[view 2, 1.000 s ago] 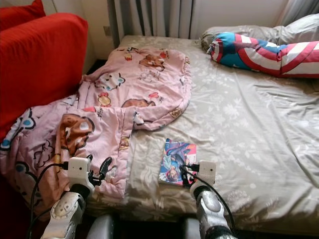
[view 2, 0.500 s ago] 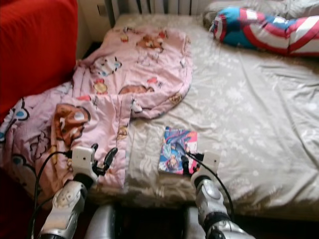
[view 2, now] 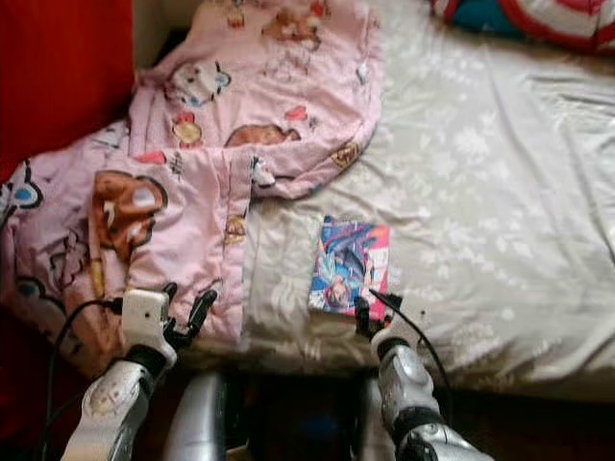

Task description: Clean up the room

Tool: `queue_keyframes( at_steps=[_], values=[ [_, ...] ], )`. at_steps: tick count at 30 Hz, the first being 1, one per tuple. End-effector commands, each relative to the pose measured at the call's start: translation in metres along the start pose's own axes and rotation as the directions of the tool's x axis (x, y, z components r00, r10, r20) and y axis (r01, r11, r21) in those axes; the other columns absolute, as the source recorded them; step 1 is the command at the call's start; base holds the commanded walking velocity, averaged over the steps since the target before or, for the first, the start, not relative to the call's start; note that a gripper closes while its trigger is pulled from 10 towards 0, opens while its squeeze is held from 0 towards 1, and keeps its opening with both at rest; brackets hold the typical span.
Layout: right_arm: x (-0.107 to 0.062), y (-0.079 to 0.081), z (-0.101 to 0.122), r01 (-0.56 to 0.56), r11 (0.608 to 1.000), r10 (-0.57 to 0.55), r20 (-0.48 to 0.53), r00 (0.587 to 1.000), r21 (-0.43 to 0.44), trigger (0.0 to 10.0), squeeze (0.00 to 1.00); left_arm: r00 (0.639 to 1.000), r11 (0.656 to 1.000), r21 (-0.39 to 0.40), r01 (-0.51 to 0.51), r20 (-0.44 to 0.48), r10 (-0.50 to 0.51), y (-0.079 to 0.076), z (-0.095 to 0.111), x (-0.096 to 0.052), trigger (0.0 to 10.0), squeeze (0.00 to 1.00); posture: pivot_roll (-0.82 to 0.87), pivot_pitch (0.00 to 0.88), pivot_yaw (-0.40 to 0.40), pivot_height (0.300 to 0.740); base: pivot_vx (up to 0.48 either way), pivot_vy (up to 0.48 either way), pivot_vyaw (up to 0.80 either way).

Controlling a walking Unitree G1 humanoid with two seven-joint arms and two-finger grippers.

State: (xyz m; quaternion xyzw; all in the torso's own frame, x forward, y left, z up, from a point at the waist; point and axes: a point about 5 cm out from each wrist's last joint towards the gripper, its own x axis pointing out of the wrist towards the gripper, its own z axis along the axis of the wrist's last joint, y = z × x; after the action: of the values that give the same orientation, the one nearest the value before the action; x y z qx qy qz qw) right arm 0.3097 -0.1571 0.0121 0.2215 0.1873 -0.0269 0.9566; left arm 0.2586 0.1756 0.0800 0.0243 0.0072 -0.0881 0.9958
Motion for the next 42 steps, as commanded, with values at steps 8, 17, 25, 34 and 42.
queue_keyframes(
  at_steps=[8, 17, 25, 34, 42],
  values=[
    [-0.003, 0.001, -0.011, -0.012, 0.999, 0.013, -0.031, 0.999, 0.036, 10.0, 0.0, 0.999, 1.0, 0.008, -0.009, -0.044, 0.01, 0.003, -0.002, -0.012, 10.0, 0.0, 0.07, 0.333, 0.047, 0.615, 0.0, 0.0, 0.0],
    [-0.005, -0.005, -0.012, 0.009, 0.998, -0.007, -0.031, 1.0, 0.062, 10.0, 0.0, 0.998, 1.0, 0.008, -0.01, -0.06, 0.01, 0.003, -0.001, -0.018, 10.0, 0.0, 0.08, 0.336, 0.051, 0.615, 0.0, 0.0, 0.0],
    [-0.006, -0.005, -0.014, 0.0, 0.997, 0.003, -0.031, 1.0, 0.075, 10.0, 0.0, 0.997, 1.0, 0.012, -0.016, -0.075, 0.017, 0.004, -0.001, -0.022, 10.0, 0.0, 0.08, 0.34, 0.055, 0.615, 0.0, 0.0, 0.0],
    [-0.008, -0.007, -0.019, 0.017, 0.996, -0.013, -0.046, 0.999, 0.084, 10.0, 0.0, 0.997, 1.0, 0.014, -0.016, -0.079, 0.017, 0.004, 0.0, -0.024, 10.0, 0.0, 0.09, 0.345, 0.057, 0.615, 0.0, 0.0, 0.0],
    [-0.012, -0.012, -0.027, 0.046, 0.986, -0.035, -0.068, 0.997, 0.162, 10.0, 0.0, 0.996, 1.0, 0.018, -0.015, -0.086, 0.016, 0.004, 0.0, -0.026, 10.0, 0.0, 0.1, 0.352, 0.061, 0.615, 0.0, 0.0, 0.0]
  ],
)
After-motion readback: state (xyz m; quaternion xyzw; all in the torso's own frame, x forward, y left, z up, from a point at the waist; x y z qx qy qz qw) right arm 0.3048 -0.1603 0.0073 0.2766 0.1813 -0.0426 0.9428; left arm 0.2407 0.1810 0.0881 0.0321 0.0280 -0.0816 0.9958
